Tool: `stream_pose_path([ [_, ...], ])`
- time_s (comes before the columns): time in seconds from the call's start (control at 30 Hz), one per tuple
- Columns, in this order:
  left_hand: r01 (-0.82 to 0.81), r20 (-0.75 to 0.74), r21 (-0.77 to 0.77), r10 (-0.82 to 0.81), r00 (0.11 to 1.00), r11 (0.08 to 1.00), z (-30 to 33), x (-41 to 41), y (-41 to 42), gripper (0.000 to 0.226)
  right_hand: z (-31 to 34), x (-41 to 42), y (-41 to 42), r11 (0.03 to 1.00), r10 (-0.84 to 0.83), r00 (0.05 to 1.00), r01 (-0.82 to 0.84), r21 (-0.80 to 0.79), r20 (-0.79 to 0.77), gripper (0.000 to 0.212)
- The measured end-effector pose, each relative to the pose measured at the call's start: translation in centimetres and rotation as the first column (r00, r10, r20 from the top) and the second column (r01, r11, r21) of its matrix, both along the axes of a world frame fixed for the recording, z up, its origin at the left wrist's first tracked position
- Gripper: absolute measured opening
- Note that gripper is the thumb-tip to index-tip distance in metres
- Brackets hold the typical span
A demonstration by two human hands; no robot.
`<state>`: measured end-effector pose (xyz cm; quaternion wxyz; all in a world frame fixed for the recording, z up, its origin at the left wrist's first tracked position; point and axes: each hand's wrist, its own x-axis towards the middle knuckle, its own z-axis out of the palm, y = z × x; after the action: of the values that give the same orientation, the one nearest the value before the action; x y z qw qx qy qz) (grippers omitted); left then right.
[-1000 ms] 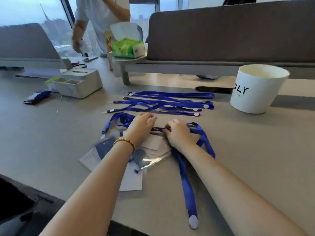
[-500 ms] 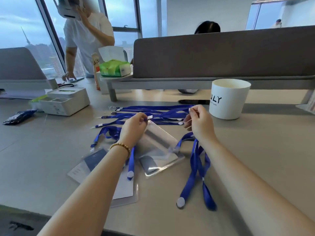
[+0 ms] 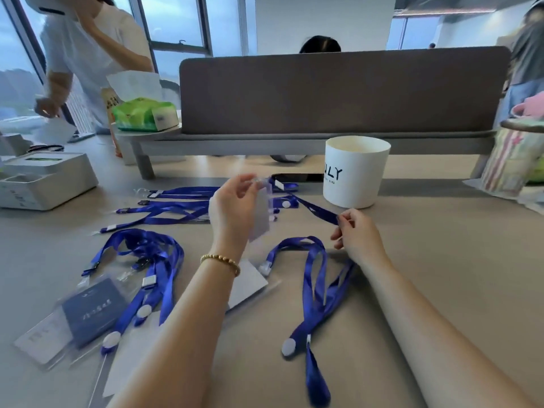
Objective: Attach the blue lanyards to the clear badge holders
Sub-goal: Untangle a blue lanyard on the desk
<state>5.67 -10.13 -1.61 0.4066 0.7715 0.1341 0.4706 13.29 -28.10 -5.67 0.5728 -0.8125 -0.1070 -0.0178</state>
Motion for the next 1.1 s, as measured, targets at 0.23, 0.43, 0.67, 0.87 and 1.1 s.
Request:
stream_pose_path([
  [0.23,-0.113,0.109,0.795,0.043,0.993,0.596,-2.4,-0.7,-0.4,0.015,0.0,-0.4,0.4,0.968,0.028,0.968,0.036,-0.249,0.25,0.038],
  [0.43,0.065,-0.055,0.686,-0.037,0.998,0.725,-4.0,-1.0,-1.2,0.011,2.4,-3.3,0.8,0.897,0.433,0.901,-0.427,-0.116,0.027,0.02],
  [0.67,0.219,-0.259,0.629,-0.064,0.964,0.746,-4.7,-1.5,-1.2,0.023,2.4,-3.3,0.6,0.874,0.436,0.898,-0.436,-0.214,-0.051,0.01],
  [0.87,0.363,-0.49,0.479,-0.1,0.866,0.799,-3.7,-1.7,-1.6,0.041,1.4,-2.7,0.5,0.902,0.423,0.901,-0.429,-0.052,-0.099,0.019],
  [1.1,0.41,-0.57,0.433,-0.108,0.815,0.803,-2.4,-1.7,-3.3,0.026,1.0,-2.6,1.1,0.93,0.361,0.932,-0.362,-0.064,-0.023,0.019],
])
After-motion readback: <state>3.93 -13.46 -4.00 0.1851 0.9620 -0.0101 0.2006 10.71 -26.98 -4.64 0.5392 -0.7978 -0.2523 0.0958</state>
